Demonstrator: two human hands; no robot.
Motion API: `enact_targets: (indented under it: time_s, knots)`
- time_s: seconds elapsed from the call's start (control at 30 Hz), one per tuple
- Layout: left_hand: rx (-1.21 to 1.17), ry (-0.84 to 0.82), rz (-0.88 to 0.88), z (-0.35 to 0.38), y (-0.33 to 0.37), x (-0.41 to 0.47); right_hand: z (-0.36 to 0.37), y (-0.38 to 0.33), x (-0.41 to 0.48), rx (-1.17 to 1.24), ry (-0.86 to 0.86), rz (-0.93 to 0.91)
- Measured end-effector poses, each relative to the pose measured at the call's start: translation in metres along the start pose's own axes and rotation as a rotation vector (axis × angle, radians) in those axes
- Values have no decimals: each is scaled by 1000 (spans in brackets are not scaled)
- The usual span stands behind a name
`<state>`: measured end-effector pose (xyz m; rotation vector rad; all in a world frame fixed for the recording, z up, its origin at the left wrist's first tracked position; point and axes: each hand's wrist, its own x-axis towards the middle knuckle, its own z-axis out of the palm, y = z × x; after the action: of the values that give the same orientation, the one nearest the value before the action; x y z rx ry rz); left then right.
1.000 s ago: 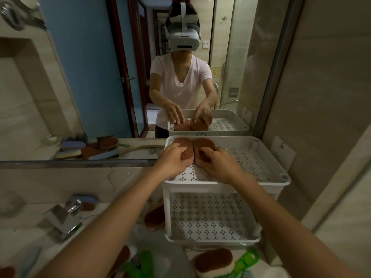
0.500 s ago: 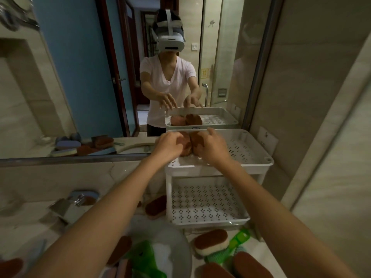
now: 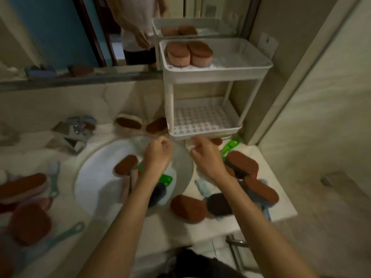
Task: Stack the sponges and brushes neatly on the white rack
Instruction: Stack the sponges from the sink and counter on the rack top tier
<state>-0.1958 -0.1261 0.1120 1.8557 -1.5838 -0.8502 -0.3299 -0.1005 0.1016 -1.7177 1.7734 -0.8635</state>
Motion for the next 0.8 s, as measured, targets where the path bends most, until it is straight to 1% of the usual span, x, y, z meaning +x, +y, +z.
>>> enact_targets:
  time_s: [0.03, 0.1, 0.17, 0.27, 0.37, 0.47, 0.57, 0.7, 0.8]
  knots:
    - [37, -78, -48, 11, -18, -8, 6, 17, -14, -46, -76, 43]
    - [71, -198, -86, 34, -49, -24, 14, 46, -43, -136, -189, 118]
    - [121, -318, -63, 52, -69, -39, 18, 65, -67, -138, -200, 194]
    - [268, -523, 43, 71, -87, -60, 25, 88, -92, -168, -243, 236]
    - [424, -637, 202, 84, -95, -69, 31, 110, -100, -292, -287, 176]
    - [646, -642, 304, 93, -97, -71, 30, 127, -103, -535, -323, 90]
    - [753, -608, 359, 100, -96, -72, 24, 132, -102, -693, -368, 74]
    - [785, -584, 391, 102, -96, -70, 17, 133, -97, -763, -316, 22]
    - [751, -559, 365, 98, -91, -67, 12, 138, -92, -721, -215, -39]
